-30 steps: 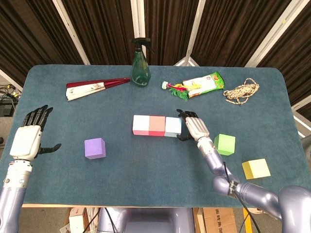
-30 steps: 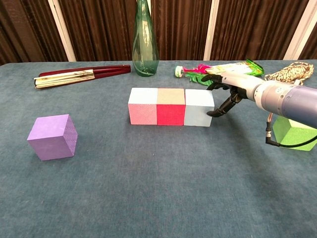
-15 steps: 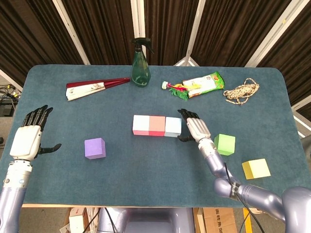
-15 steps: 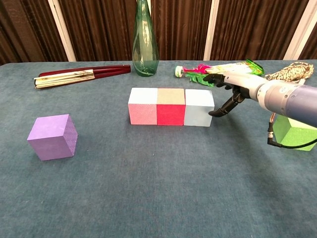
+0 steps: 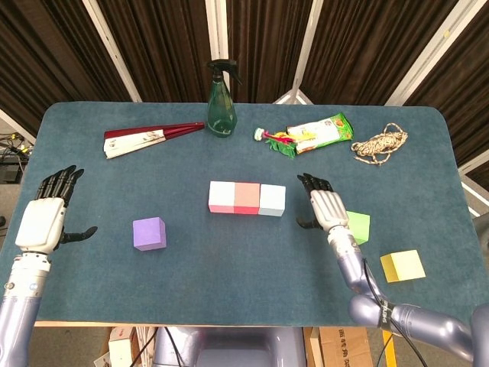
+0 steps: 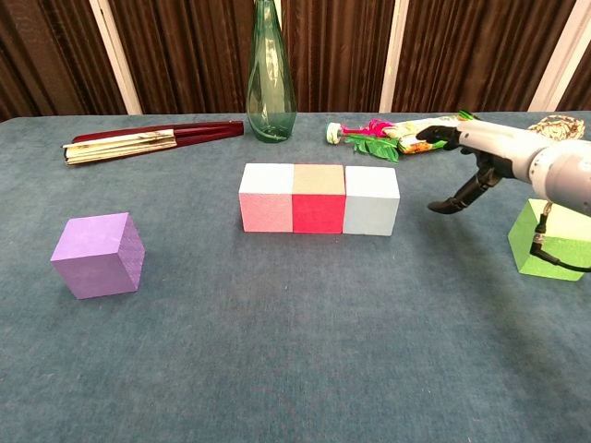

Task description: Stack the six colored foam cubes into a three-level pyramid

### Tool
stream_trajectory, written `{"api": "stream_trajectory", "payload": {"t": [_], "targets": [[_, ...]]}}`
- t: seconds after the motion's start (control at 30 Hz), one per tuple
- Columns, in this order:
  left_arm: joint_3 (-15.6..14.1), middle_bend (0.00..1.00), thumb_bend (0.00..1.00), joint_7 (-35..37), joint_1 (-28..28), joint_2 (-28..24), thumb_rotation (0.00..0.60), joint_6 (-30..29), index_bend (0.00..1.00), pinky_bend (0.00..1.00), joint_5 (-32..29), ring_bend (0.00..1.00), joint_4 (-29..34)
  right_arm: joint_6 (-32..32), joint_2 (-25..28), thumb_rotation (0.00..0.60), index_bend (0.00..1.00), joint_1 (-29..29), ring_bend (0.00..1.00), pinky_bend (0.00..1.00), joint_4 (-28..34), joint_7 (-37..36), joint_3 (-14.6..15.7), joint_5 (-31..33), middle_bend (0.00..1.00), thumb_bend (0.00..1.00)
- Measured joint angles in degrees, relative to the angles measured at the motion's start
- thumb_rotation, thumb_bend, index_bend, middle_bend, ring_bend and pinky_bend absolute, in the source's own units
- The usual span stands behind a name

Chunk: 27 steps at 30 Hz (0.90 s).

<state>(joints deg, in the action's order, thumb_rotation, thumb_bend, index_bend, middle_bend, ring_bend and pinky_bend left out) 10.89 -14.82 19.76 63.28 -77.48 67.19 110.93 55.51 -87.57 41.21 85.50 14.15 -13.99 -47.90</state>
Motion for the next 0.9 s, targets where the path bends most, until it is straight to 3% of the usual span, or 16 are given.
{"api": "stream_trajectory", "payload": {"t": [0.33, 0.9], "targets": [[0.03, 0.00, 0.06, 0.34, 0.06, -0.06, 0.600, 0.27, 0.00, 0.04, -0.01, 0.00, 0.33, 1.25, 1.57, 0.600, 0.03, -0.37, 0.00, 0.00, 5.20, 7.29, 3.56, 1.36, 0.00, 0.31], [0.14, 0.00, 0.06, 0.81, 0.13, -0.19, 0.600, 0.67, 0.00, 0.04, -0.59, 0.00, 0.11, -1.02, -0.30, 0.600, 0.07, 1.86, 0.00, 0.00, 3.46, 10.36, 3.85, 4.97, 0.00, 0.31]]}}
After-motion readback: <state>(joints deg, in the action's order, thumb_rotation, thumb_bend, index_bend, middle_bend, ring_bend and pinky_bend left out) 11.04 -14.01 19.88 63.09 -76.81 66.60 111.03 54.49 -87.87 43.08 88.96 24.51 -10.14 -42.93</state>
